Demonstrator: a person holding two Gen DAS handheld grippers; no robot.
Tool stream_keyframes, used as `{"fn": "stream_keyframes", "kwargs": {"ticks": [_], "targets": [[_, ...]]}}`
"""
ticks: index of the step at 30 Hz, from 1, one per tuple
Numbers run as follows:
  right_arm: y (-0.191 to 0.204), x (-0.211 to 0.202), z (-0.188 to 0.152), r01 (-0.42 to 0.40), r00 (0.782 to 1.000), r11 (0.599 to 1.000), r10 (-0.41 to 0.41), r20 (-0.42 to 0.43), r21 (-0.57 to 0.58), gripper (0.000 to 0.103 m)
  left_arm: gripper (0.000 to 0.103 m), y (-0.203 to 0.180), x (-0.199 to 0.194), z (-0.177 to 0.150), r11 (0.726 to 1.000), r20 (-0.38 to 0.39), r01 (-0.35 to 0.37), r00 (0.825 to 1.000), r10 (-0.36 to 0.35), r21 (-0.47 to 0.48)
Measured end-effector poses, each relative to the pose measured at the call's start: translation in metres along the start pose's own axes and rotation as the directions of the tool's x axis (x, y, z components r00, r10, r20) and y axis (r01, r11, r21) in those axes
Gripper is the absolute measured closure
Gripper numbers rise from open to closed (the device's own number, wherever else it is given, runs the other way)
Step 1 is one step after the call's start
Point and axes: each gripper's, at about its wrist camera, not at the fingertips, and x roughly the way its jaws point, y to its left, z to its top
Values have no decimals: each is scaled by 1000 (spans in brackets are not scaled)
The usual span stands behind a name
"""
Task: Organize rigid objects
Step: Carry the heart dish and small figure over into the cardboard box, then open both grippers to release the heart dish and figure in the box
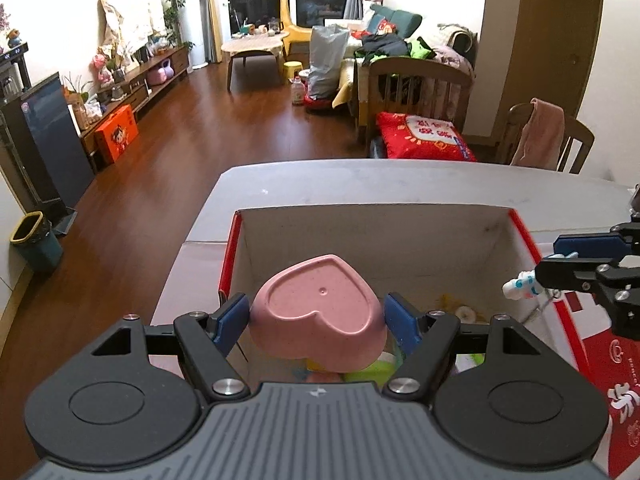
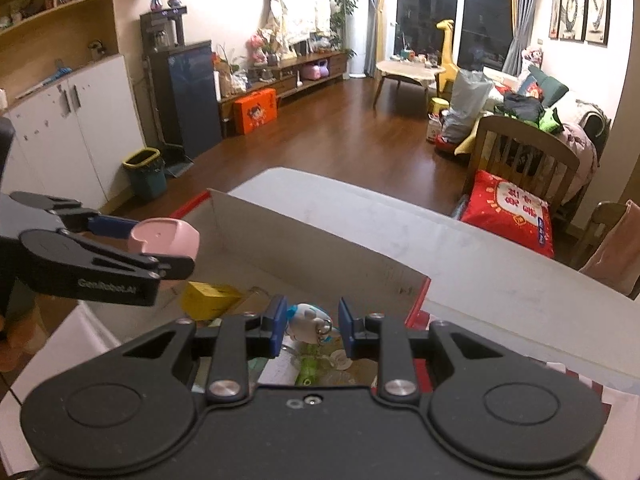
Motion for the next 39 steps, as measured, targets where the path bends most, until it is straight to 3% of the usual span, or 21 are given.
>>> {"fn": "stream_keyframes", "kwargs": {"ticks": [18,27,39], "targets": [[12,73,-11,52,992,999,-53,-114,-12,76,28,-10,75,11,999,-121,36,992,-35,4],[18,74,-23,39,986,999,-40,-161,-7,77,28,-18,91,10,997,-213,77,974,-73,11],[24,58,-28,-24,983,1000,21,-181,-14,66,29,-18,86,8,997,-225,79,971,-81,-17]]}}
